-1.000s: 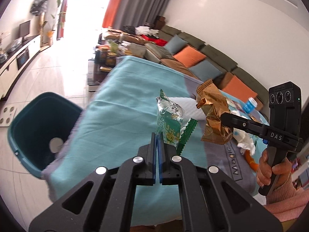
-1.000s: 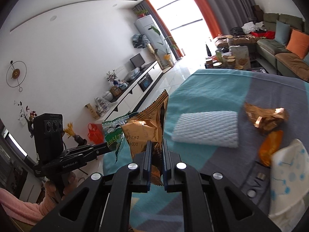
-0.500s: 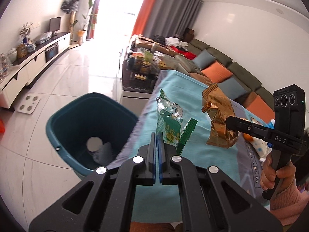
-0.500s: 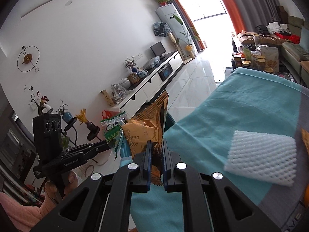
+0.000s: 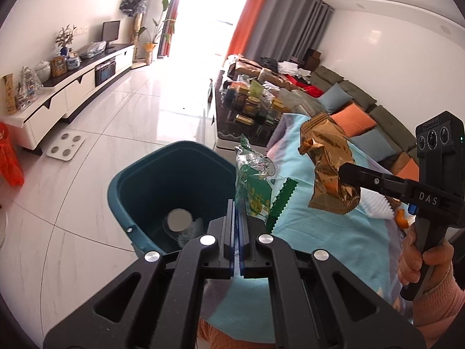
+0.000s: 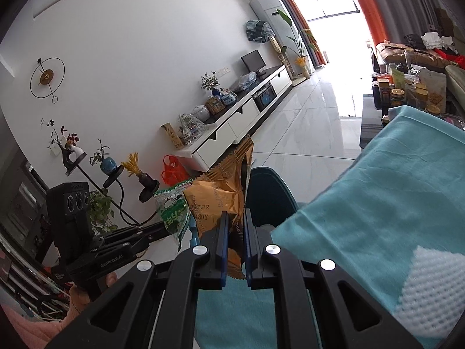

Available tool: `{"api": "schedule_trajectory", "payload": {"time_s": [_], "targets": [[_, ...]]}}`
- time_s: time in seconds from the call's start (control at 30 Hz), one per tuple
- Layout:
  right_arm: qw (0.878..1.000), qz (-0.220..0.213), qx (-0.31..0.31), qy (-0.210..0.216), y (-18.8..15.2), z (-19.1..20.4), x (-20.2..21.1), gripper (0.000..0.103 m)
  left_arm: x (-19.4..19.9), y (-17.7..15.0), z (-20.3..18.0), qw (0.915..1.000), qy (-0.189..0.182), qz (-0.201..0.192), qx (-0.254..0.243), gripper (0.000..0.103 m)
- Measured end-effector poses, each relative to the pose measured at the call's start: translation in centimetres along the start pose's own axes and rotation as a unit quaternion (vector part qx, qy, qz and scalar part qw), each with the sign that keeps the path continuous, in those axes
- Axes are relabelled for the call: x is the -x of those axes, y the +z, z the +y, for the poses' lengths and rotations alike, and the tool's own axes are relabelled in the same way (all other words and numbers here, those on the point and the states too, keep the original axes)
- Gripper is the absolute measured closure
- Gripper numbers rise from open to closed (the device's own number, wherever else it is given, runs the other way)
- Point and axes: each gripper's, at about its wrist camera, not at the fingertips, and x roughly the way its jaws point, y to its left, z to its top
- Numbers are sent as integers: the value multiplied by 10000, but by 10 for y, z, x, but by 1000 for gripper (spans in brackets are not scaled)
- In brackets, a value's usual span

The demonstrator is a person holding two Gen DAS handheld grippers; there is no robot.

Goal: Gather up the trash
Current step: 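Carry the snack bag and green wrapper with both tools over the teal bin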

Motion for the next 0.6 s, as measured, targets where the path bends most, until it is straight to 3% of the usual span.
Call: {"api": "schedule_trajectory", "payload": {"time_s": [0.6], "targets": [[9982,565,-78,-190,20,7,-80,95,-41,5,38,9978,483,284,358,101]]}}
